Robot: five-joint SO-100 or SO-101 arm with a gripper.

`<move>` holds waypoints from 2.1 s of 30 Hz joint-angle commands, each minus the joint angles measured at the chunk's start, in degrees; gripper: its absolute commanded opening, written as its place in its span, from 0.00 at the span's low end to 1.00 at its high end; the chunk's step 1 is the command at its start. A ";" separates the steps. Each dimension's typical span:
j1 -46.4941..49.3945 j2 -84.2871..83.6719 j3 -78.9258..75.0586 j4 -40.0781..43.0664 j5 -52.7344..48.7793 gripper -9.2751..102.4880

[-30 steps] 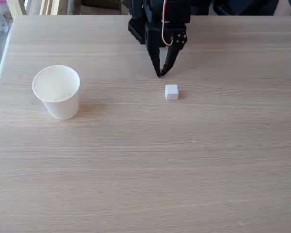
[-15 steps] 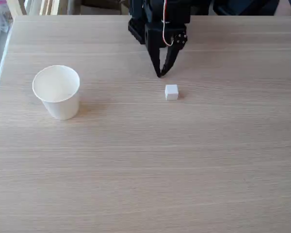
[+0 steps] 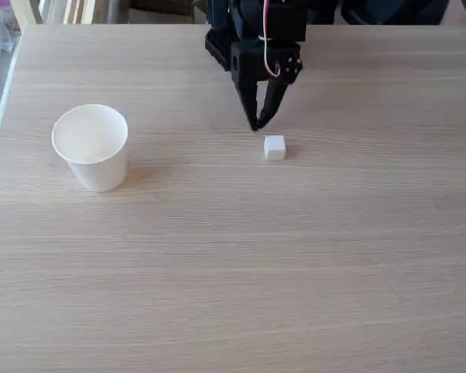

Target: Grasp a block and put it in the bin.

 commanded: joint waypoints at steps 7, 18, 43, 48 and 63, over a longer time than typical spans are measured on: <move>0.09 -9.49 -10.99 0.09 2.20 0.16; -2.81 -16.35 -13.10 -2.11 4.66 0.27; -0.88 -24.52 -11.51 -13.27 4.04 0.31; -0.18 -26.98 -10.46 -16.79 3.08 0.31; -0.53 -29.09 -8.70 -20.48 3.08 0.30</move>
